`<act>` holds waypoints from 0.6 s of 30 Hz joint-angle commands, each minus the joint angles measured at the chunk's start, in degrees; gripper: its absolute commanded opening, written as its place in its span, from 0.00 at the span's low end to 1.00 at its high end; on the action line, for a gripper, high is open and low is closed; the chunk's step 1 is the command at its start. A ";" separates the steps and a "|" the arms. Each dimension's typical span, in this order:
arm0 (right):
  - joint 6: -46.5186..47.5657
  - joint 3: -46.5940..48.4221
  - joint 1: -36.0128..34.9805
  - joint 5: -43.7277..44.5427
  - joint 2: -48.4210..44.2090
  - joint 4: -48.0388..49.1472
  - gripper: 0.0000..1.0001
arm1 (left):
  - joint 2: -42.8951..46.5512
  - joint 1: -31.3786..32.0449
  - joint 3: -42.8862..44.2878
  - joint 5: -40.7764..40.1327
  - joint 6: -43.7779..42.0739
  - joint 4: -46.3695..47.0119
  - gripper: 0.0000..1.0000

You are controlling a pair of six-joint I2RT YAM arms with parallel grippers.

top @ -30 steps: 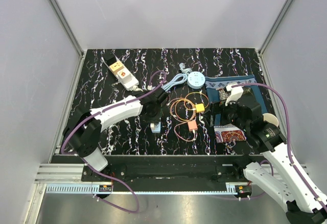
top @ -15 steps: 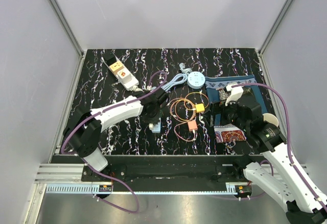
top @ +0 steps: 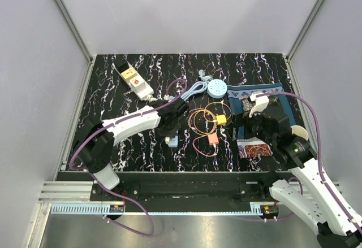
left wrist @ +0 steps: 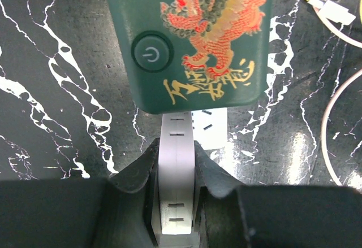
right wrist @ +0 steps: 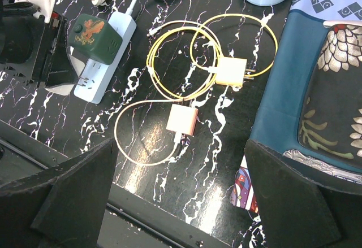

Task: Insert the plug
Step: Insert the plug into the socket.

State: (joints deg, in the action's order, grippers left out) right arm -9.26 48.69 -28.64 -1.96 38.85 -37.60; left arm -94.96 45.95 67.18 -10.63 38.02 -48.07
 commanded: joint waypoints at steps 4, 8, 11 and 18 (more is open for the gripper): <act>0.64 0.71 -0.62 1.34 -0.44 1.04 0.98 | -1.19 1.07 2.78 -2.55 1.62 -0.97 0.00; 0.56 0.62 -0.62 1.34 -0.44 1.04 0.99 | -2.07 1.68 3.92 -4.13 2.06 -2.46 0.00; 0.64 0.62 -0.62 1.34 -0.53 0.87 0.98 | -2.60 2.21 4.72 -5.01 2.41 -3.43 0.00; 0.64 0.62 -0.71 1.34 -0.53 0.95 0.99 | -3.04 2.65 6.03 -7.12 3.11 -4.49 0.00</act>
State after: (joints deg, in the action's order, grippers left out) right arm -9.21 48.69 -28.82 -1.98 38.85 -37.60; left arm -97.76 48.21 70.54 -14.17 40.10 -51.55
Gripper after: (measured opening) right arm 0.985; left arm 0.226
